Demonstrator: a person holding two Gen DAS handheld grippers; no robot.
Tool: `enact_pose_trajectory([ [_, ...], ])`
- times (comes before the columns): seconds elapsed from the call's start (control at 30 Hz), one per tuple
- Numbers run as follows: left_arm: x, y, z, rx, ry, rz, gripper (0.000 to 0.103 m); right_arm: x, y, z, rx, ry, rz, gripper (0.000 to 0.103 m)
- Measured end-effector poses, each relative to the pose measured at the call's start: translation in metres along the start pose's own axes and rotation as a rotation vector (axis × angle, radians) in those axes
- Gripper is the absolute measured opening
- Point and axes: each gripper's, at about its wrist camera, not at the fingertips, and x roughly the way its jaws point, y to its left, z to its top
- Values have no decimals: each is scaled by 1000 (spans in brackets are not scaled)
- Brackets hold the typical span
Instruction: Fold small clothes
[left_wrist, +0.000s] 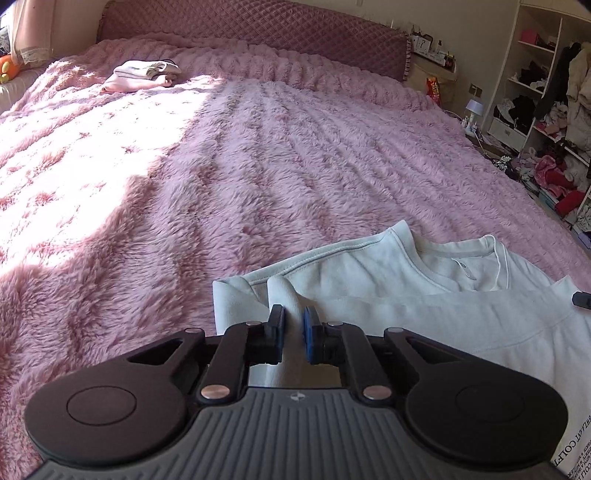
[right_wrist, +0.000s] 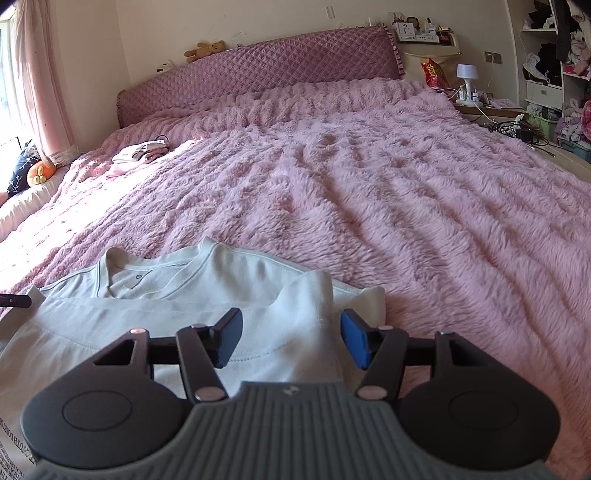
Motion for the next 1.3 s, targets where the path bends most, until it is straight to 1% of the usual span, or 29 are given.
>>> enact_pose_trajectory([
  [0.03,-1,-1,0,16,-5,11,9,4,3,0,-12,7,-4,37],
  [0.07,-2,-2,0,29,-10,17,8,8,6,0,-27,13,-26,17],
  [0.1,-3,-4,1,51,-18,31,8,10,7,0,-34,15,-39,8],
  [0.17,-6,-6,3,70,-39,58,7,9,7,1,-26,3,-33,4],
  [0.27,-11,-3,8,40,-81,62,7,1,7,3,-24,-58,-65,3],
  [0.33,-9,0,11,30,-89,73,7,1,6,4,-11,-72,-79,3],
  [0.37,-4,1,12,24,-82,91,7,6,6,3,-13,-52,-89,3],
  [0.43,11,3,10,27,-36,117,7,19,5,-2,-20,-11,-119,3],
  [0.47,19,3,6,30,-10,136,7,25,3,-6,-21,7,-137,6],
  [0.5,25,4,3,27,8,141,8,29,3,-9,-18,16,-147,9],
  [0.53,27,4,0,20,10,144,8,32,1,-11,-11,27,-150,8],
  [0.6,26,5,-1,12,10,141,8,29,1,-11,-8,14,-151,14],
  [0.67,19,6,2,3,4,137,10,21,3,-10,-18,-2,-165,33],
  [0.73,6,6,4,2,-12,145,13,9,8,-9,-43,-20,-182,38],
  [0.8,-9,2,6,21,-24,156,13,-7,15,-7,-79,-33,-180,38],
  [0.9,-36,-8,2,57,-43,145,13,-30,28,-5,-122,-25,-180,38],
  [0.97,-53,-16,-4,63,-53,124,13,-47,38,-4,-131,-17,-170,38],
  [1.07,-81,-31,-22,40,-64,67,14,-71,54,-5,-135,-14,-144,38],
  [1.1,-91,-37,-31,29,-57,47,14,-79,58,-7,-130,-12,-131,39],
  [1.17,-106,-47,-47,31,-52,14,24,-98,68,-14,-111,-6,-83,41],
  [1.23,-123,-57,-67,27,-60,0,37,-113,76,-24,-101,4,-46,42],
  [1.3,-132,-59,-83,7,-58,-2,40,-128,83,-40,-84,25,-3,43],
])
